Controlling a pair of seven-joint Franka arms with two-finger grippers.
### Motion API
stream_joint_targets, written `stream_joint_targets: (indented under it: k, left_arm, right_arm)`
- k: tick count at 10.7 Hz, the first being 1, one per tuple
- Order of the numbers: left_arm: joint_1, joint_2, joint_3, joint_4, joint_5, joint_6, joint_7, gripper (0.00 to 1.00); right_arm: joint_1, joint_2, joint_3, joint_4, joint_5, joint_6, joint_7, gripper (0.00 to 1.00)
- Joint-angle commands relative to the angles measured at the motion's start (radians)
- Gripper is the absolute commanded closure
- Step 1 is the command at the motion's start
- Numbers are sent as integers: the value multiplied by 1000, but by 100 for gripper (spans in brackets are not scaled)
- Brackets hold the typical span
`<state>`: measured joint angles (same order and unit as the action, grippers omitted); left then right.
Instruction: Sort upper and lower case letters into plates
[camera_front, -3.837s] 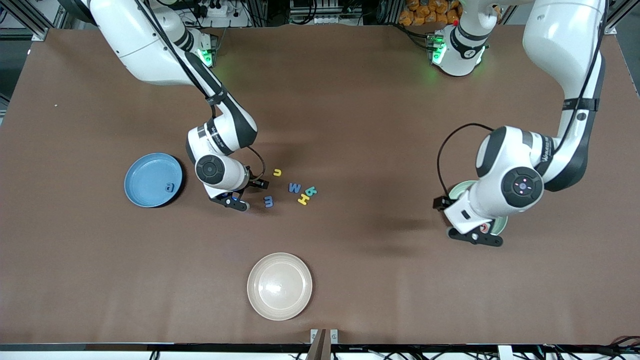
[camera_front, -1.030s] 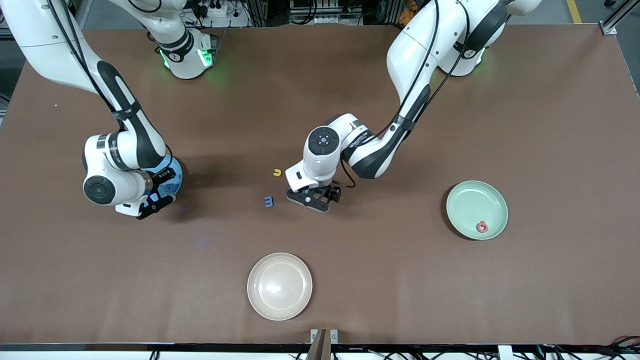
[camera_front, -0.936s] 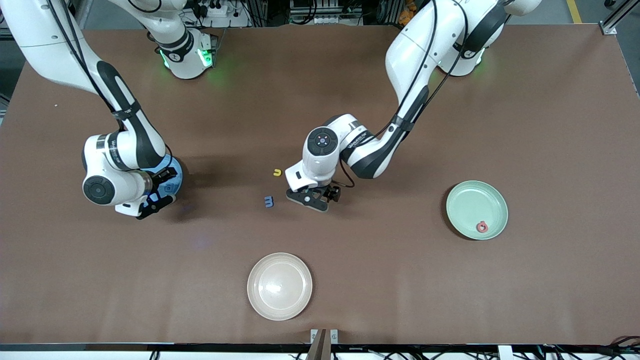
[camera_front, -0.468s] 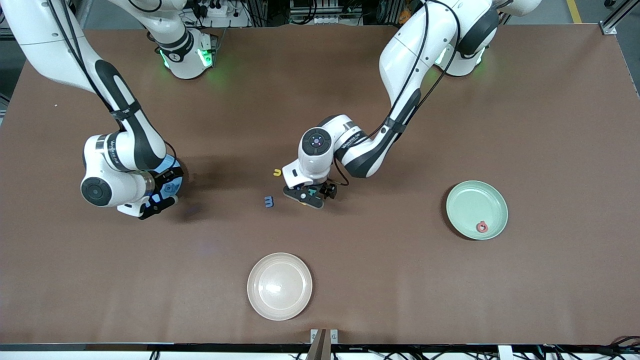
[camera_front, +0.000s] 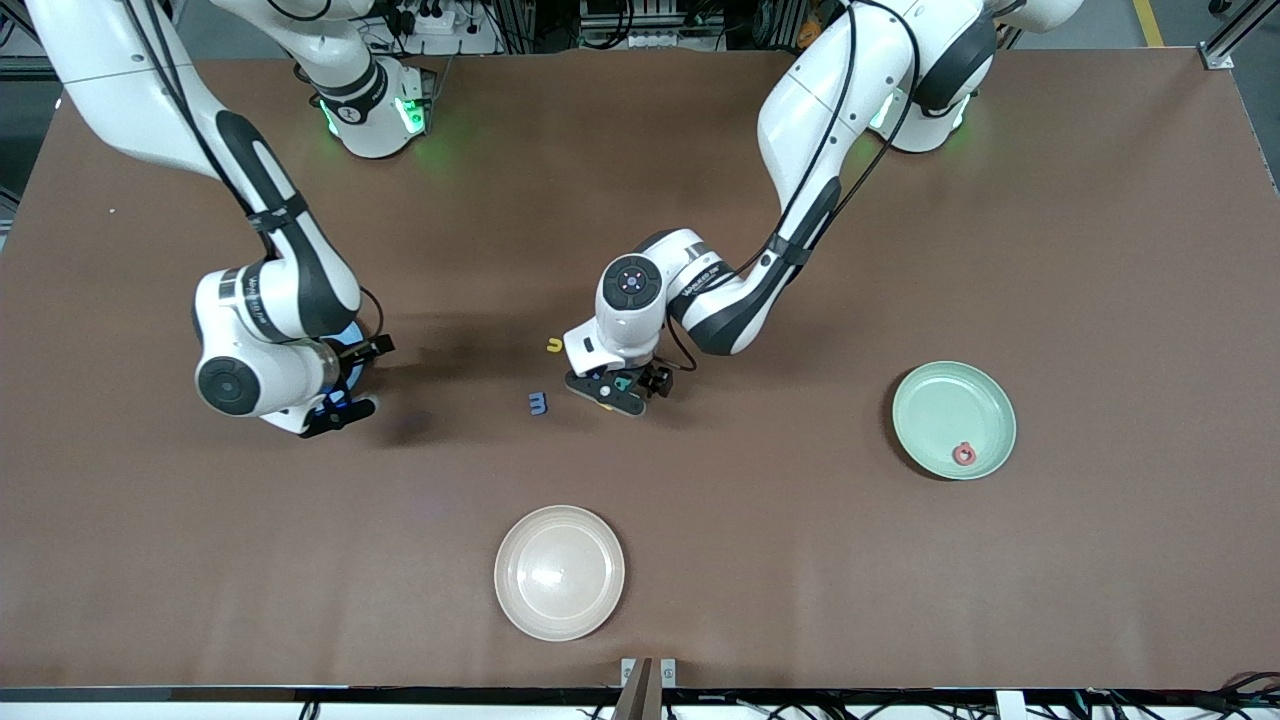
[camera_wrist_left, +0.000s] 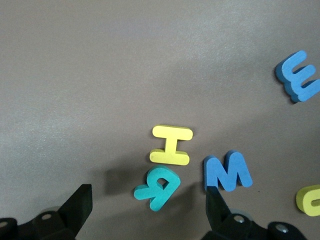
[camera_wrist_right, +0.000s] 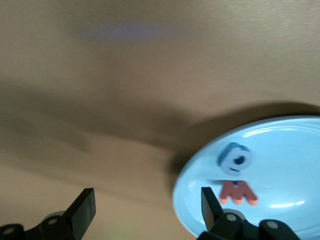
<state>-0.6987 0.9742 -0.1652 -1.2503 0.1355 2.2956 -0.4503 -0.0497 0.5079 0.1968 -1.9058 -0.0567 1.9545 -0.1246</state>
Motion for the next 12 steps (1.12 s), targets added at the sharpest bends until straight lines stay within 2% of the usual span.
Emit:
stream_joint_targets:
  k: [1,8,9,11,12]
  left_arm:
    - [-12,17,15,20,18,-1,21,0]
    - [-13,24,15,20,24,-1,21,0]
    - [-13,24,15,20,24,-1,21,1]
    - [-19,26,15,20,24,-1,21,12]
    - [-22,27,19,20,24,1,19,13]
  right_arm:
    - [13,-15,1,-2,38,-8,34,6]
    - [51,-25,1,-2,48,-3,92,6]
    - [53,-26,1,-2,48,-3,105,6]
    - [63,-26,1,-4,48,-2,108,6]
    - [63,-26,1,-4,48,-2,111,6]
